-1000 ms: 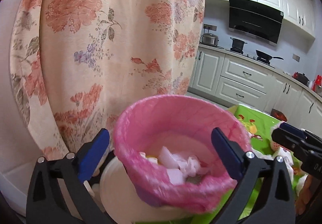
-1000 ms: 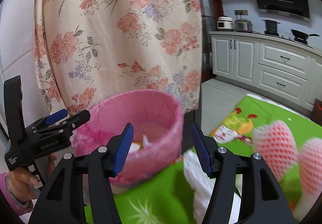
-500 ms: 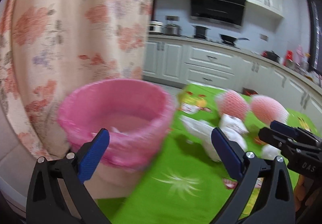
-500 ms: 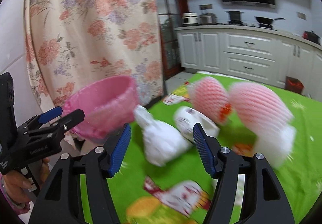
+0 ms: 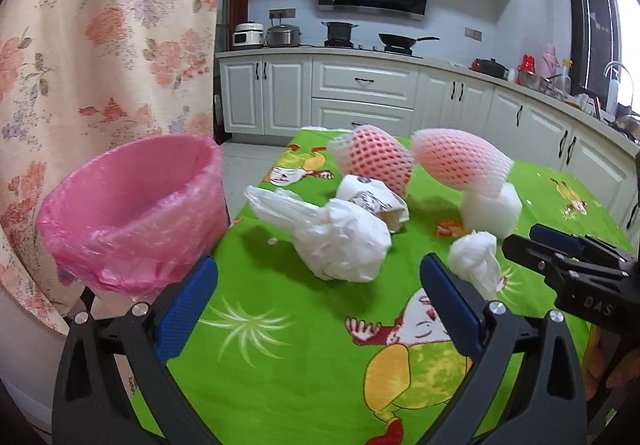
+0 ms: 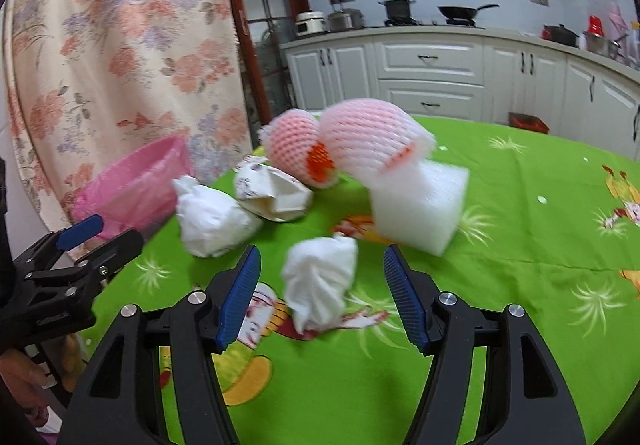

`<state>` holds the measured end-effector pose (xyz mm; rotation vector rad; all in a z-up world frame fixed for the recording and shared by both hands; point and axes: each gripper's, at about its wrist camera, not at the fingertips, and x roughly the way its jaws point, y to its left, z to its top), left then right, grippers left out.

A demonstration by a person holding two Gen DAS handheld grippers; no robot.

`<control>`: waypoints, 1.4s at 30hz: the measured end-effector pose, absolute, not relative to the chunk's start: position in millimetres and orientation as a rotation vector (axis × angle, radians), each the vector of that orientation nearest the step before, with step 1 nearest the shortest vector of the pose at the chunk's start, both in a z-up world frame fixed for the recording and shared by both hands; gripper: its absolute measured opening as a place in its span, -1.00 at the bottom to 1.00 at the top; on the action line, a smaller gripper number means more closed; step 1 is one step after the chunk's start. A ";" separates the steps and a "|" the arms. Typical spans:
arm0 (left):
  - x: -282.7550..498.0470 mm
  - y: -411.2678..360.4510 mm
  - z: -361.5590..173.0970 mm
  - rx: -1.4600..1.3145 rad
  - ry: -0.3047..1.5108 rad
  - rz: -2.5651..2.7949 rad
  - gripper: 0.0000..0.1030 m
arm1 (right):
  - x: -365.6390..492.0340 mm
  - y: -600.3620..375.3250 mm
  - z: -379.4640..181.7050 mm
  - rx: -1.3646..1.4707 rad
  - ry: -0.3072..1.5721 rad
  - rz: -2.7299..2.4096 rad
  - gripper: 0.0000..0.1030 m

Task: Collect trash
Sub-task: 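Move both tools back toward the trash pile, then grasp a white tissue with the right tool while the left tool grasps the white plastic bag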

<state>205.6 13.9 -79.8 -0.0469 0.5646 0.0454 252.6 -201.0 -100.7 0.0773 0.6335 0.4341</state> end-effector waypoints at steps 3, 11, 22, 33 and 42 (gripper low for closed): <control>208.7 12.0 -83.6 -0.049 0.582 0.037 0.90 | 260.6 -200.1 -105.3 0.069 0.664 0.417 0.20; 221.9 13.6 -91.6 -0.056 0.612 0.039 0.90 | 284.0 -184.1 -115.1 0.025 0.724 0.402 0.20; 242.7 26.2 -95.1 -0.130 0.634 0.073 0.90 | 295.9 -161.3 -128.8 -0.056 0.798 0.422 -0.05; 276.3 11.2 -100.2 -0.156 0.671 0.093 0.90 | 284.3 -200.5 -120.6 0.012 0.730 0.338 -0.61; 303.6 -5.5 -112.8 -0.124 0.723 0.111 0.88 | 282.0 -223.1 -119.0 0.090 0.700 0.285 -0.61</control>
